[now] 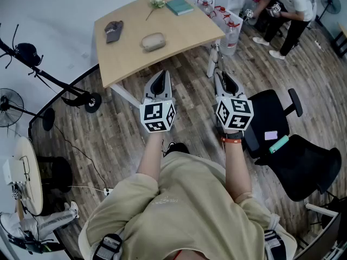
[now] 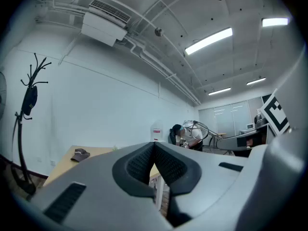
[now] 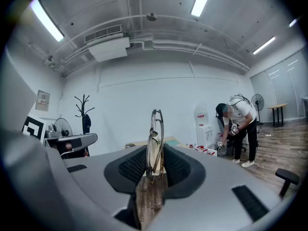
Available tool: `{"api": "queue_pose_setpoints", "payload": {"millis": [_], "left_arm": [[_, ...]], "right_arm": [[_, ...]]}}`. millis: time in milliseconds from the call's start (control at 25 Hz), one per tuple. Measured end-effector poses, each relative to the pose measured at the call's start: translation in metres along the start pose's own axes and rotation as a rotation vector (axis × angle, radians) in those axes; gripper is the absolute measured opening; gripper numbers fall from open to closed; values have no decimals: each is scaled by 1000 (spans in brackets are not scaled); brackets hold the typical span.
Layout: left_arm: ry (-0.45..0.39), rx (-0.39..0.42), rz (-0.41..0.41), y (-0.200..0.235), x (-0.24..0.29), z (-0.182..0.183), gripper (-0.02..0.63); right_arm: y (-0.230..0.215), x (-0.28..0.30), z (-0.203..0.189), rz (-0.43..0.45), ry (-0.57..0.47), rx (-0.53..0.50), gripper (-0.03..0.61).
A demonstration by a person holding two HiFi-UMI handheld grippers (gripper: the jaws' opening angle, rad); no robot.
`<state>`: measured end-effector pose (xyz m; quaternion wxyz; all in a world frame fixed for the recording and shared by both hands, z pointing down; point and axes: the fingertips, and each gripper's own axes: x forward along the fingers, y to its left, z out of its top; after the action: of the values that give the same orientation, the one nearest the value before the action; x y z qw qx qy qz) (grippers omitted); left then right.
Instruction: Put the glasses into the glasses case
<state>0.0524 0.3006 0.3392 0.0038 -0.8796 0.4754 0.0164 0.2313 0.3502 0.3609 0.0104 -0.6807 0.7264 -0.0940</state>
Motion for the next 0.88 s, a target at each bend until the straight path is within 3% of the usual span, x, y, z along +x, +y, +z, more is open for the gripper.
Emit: {"api": "queue_pose_setpoints", "payload": {"millis": [200, 360, 680, 880], "left_arm": [[44, 1, 8, -5, -1, -9, 21], [53, 10, 18, 15, 15, -14, 21], [92, 50, 65, 90, 101, -48, 21], [109, 4, 42, 153, 171, -44, 21]], "right_arm": [[-1, 1, -10, 6, 10, 5, 109], [11, 33, -16, 36, 21, 13, 112], [31, 162, -28, 151, 65, 8, 115], [55, 258, -17, 196, 105, 0, 116]]}}
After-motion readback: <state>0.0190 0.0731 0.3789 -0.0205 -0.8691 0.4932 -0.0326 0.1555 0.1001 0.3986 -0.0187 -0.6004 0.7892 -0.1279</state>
